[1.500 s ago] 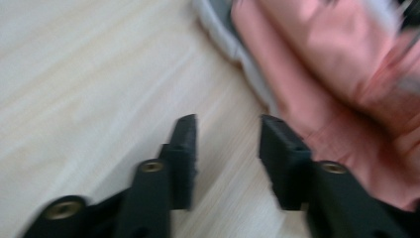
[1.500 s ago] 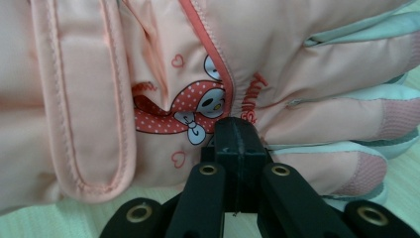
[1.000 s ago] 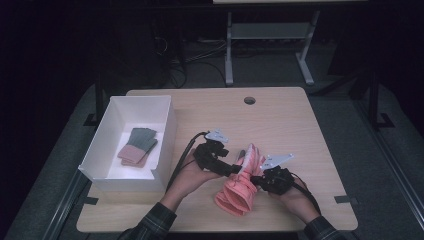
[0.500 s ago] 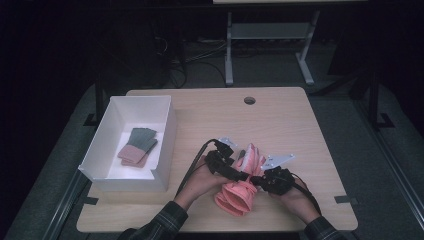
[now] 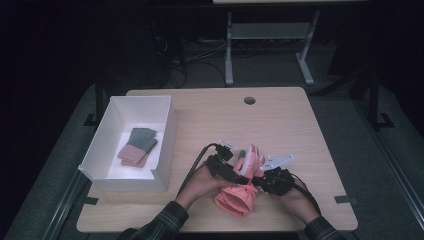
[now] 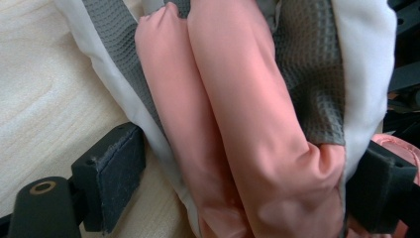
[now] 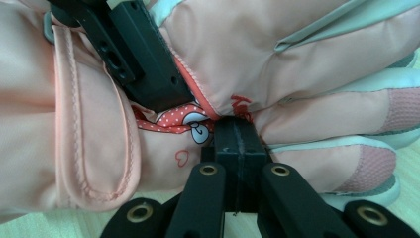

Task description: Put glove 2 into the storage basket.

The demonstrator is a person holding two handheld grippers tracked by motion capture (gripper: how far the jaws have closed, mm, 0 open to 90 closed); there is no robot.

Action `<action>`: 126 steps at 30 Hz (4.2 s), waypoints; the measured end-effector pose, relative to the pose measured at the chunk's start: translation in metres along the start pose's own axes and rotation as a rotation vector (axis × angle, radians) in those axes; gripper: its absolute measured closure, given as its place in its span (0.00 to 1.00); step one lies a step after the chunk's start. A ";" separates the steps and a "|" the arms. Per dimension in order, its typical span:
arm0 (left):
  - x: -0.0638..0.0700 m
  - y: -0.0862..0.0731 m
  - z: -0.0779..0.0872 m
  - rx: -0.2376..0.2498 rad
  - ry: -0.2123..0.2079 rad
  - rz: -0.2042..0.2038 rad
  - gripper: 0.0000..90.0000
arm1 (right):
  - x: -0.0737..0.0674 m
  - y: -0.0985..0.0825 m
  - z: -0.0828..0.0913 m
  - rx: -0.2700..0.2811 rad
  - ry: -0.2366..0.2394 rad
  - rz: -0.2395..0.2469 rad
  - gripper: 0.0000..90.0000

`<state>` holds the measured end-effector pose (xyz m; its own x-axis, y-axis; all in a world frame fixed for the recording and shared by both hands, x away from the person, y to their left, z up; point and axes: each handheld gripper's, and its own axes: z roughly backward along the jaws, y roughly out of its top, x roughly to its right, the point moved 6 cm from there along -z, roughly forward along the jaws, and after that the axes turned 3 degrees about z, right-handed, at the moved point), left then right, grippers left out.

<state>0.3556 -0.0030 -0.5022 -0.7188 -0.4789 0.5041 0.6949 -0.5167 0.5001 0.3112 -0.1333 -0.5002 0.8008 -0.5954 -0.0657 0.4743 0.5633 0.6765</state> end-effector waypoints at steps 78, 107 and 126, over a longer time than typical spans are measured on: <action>0.011 0.047 0.186 0.154 0.052 0.008 0.65 | 0.034 -0.050 0.054 0.152 -0.131 -0.161 0.15; -0.077 -0.001 0.326 0.340 0.256 0.190 0.64 | 0.036 -0.053 0.051 0.108 -0.117 -0.178 0.15; -0.149 -0.037 0.270 0.186 0.324 0.305 0.64 | 0.037 -0.054 0.051 0.100 -0.116 -0.184 0.15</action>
<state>0.4426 0.2799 -0.4058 -0.4303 -0.8006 0.4169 0.8458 -0.1962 0.4961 0.2964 -0.2149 -0.5022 0.6544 -0.7475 -0.1139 0.5650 0.3834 0.7306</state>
